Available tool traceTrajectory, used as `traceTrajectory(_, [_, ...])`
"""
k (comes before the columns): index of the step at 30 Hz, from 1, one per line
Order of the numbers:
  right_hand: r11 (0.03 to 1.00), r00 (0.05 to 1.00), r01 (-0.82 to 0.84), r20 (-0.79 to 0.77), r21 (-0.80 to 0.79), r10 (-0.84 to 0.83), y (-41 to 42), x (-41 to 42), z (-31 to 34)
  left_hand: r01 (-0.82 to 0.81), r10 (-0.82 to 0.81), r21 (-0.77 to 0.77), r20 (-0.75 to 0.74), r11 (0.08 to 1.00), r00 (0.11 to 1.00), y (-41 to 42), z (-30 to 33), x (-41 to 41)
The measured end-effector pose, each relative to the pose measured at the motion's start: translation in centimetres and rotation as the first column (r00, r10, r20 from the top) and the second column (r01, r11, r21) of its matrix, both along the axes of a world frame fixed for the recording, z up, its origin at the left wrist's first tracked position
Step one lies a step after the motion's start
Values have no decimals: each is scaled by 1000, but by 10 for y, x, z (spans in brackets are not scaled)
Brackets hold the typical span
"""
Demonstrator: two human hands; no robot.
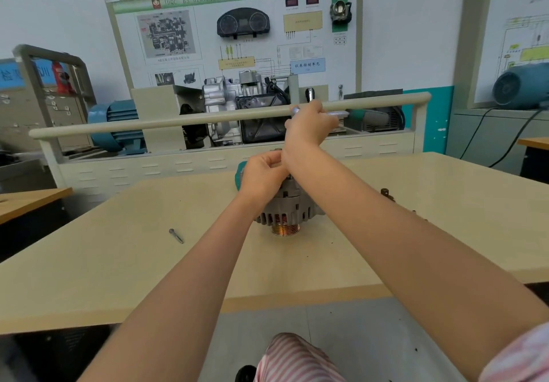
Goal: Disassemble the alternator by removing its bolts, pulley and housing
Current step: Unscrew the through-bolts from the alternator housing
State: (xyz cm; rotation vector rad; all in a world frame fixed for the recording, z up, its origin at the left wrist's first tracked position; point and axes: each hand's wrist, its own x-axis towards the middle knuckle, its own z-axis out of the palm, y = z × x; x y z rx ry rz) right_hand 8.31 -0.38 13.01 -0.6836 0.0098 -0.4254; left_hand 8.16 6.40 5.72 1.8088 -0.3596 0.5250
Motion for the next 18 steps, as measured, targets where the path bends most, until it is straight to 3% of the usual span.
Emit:
traceTrajectory(6, [988,987,-28,155,-149,51,-7,1,2,131,-124,108,-61,986,990,10,7,-1])
traceTrajectory(9, [990,970,-60,229,-124,88,-11,1,18,148,-137,101,-108,984,985,15,10,0])
traceTrajectory(13, [987,979,-26,196,-155,57,-25,4,34,117,-106,98,-112,988,988,14,12,-1])
traceTrajectory(18, [975,990,52,140,-214,-22,-46,15,8,92,-89,35,-80,995,993,11,17,-2])
